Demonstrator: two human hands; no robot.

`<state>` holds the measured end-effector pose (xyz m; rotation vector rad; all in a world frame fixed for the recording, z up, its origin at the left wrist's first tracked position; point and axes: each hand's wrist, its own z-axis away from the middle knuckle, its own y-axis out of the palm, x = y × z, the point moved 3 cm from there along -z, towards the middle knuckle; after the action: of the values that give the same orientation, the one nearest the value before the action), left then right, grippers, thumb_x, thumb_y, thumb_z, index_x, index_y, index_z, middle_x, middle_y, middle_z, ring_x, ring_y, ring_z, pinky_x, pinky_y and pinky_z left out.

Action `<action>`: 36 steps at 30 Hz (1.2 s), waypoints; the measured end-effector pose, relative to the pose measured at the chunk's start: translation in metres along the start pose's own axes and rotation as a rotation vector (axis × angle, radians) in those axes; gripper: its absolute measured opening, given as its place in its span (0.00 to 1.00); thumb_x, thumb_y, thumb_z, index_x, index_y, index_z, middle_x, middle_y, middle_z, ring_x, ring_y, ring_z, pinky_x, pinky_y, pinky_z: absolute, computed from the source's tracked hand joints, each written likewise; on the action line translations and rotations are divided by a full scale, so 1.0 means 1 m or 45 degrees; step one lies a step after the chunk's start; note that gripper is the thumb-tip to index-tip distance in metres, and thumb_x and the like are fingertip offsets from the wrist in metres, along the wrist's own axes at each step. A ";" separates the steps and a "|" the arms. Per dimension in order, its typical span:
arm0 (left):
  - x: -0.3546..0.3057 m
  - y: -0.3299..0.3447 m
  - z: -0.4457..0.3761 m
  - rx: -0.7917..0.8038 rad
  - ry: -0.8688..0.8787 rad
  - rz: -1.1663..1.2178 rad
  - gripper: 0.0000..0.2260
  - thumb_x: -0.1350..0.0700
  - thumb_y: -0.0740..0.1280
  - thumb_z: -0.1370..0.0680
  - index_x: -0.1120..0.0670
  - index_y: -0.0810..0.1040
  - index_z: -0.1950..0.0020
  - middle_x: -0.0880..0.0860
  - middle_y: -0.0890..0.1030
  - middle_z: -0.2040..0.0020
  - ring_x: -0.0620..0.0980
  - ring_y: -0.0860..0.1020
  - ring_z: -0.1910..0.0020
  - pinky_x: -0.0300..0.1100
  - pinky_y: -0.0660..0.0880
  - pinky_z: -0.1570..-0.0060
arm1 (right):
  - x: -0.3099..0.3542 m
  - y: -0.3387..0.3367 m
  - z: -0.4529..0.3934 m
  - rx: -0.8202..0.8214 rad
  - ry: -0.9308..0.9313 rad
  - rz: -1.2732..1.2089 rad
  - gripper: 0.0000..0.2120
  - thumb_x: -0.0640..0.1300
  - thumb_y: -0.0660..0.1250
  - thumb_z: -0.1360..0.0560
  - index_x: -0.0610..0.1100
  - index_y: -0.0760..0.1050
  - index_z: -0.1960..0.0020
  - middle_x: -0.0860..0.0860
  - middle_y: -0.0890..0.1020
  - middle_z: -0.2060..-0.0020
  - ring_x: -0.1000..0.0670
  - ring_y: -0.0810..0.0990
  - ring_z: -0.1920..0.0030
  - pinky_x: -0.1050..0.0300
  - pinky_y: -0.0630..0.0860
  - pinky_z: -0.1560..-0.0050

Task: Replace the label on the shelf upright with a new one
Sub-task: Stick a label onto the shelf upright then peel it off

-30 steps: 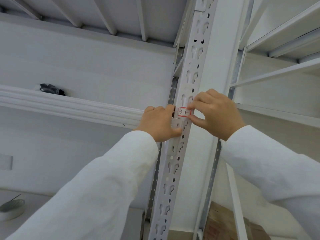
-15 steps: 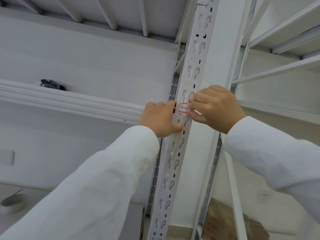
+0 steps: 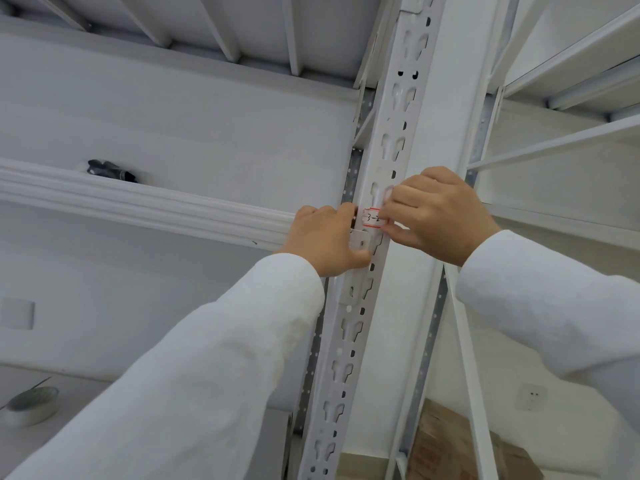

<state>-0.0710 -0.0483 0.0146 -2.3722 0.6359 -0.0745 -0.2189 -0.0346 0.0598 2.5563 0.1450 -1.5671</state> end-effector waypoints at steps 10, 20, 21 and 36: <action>-0.001 -0.001 0.000 -0.005 -0.007 0.000 0.19 0.42 0.64 0.28 0.52 0.69 0.43 0.49 0.75 0.57 0.52 0.72 0.56 0.44 0.61 0.48 | 0.001 0.001 -0.002 -0.025 0.005 0.078 0.10 0.45 0.64 0.27 0.45 0.72 0.67 0.50 0.75 0.71 0.47 0.75 0.71 0.56 0.69 0.67; -0.001 -0.003 0.001 0.036 -0.016 0.032 0.17 0.43 0.64 0.28 0.51 0.68 0.46 0.50 0.76 0.55 0.52 0.72 0.54 0.45 0.63 0.44 | -0.011 0.006 -0.016 0.073 0.189 -0.040 0.07 0.40 0.63 0.27 0.45 0.77 0.62 0.50 0.76 0.75 0.46 0.74 0.74 0.57 0.65 0.70; -0.001 -0.002 0.001 0.042 -0.013 0.027 0.18 0.43 0.64 0.28 0.52 0.69 0.44 0.50 0.76 0.54 0.52 0.72 0.54 0.45 0.63 0.43 | -0.013 0.006 -0.016 0.089 0.204 -0.096 0.08 0.41 0.61 0.25 0.45 0.78 0.60 0.50 0.77 0.75 0.46 0.74 0.74 0.57 0.65 0.70; -0.001 0.000 0.000 0.013 -0.003 0.017 0.15 0.43 0.64 0.28 0.50 0.63 0.51 0.48 0.71 0.61 0.52 0.70 0.58 0.44 0.61 0.48 | 0.000 -0.003 0.002 0.207 0.152 -0.279 0.11 0.48 0.61 0.24 0.44 0.78 0.60 0.47 0.80 0.62 0.43 0.78 0.62 0.51 0.74 0.68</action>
<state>-0.0722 -0.0481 0.0149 -2.3580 0.6485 -0.0686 -0.2211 -0.0317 0.0583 2.8468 0.3343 -1.5549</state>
